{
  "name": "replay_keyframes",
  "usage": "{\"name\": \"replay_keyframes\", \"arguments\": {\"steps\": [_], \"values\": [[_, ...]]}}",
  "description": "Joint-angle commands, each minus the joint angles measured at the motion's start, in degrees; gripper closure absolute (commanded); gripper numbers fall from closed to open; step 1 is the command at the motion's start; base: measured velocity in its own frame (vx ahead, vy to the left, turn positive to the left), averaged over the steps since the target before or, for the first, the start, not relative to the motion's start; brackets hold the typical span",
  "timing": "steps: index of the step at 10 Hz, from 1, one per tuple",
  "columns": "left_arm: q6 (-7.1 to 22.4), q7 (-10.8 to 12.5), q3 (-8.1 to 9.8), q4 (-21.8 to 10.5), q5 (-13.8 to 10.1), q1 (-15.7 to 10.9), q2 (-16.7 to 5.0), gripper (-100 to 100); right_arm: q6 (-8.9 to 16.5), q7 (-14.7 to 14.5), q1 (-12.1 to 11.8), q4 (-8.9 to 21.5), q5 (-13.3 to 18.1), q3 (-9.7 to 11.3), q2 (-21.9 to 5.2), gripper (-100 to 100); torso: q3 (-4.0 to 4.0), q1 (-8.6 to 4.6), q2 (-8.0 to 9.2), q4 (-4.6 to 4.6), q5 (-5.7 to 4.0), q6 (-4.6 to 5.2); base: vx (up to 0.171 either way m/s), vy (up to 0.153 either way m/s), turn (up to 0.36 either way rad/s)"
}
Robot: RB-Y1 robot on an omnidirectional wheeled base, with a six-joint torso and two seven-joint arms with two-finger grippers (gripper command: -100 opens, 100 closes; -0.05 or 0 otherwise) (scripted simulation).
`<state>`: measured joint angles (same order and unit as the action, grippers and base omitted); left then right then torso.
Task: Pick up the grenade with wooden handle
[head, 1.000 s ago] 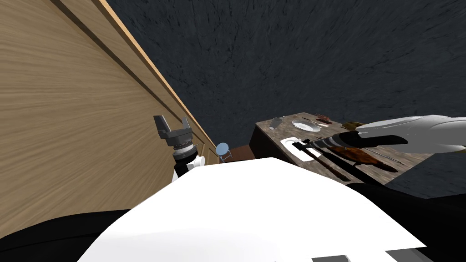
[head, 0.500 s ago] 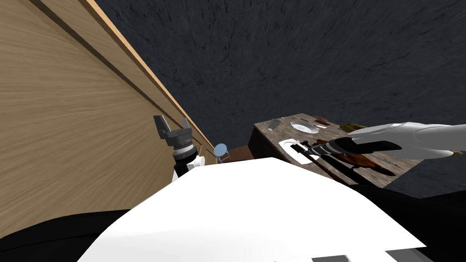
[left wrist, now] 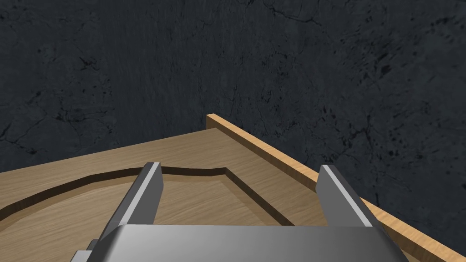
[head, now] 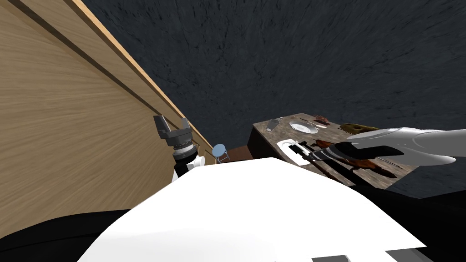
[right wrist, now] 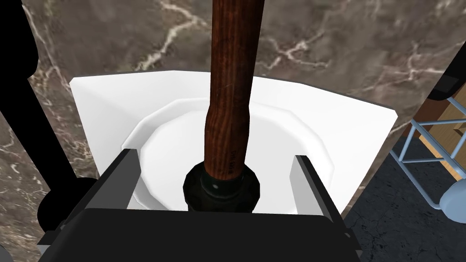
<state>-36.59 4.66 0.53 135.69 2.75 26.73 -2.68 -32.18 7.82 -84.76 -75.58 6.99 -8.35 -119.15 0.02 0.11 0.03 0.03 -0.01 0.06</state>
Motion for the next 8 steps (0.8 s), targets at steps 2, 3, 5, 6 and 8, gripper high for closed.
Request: {"name": "replay_keyframes", "arguments": {"steps": [2,3,5,6,8], "values": [[0.0,0.0,0.0,0.0,0.0,0.0,0.0,0,1.58,0.0,-0.87,-1.37,-0.42,-0.63,-0.48,-100,0.01,0.02,0.01,0.0,0.01,0.0,0.001,-0.013,-0.005],[0.0,0.0,0.0,0.0,0.0,0.0,0.0,0,2.37,-0.01,-1.32,-2.06,-0.64,-0.95,-0.72,-100,0.01,-0.05,0.01,0.0,-0.01,0.0,0.001,-0.04,-0.006],[0.0,0.0,0.0,0.0,0.0,0.0,0.0,0,4.74,-0.04,-2.65,-4.12,-1.28,-1.92,-1.43,-100,0.0,-0.15,-0.01,0.0,-0.04,0.0,0.007,-0.048,-0.008],[0.0,0.0,0.0,0.0,0.0,0.0,0.0,0,5.53,-0.04,-3.1,-4.81,-1.49,-2.24,-1.67,-100,-0.01,-0.14,-0.02,0.0,-0.04,0.0,0.006,-0.036,-0.002],[0.0,0.0,0.0,0.0,0.0,0.0,0.0,0,7.9,-0.07,-4.44,-6.87,-2.14,-3.2,-2.39,-100,0.0,-0.14,0.0,0.0,-0.03,0.0,0.005,-0.046,-0.01]]}}
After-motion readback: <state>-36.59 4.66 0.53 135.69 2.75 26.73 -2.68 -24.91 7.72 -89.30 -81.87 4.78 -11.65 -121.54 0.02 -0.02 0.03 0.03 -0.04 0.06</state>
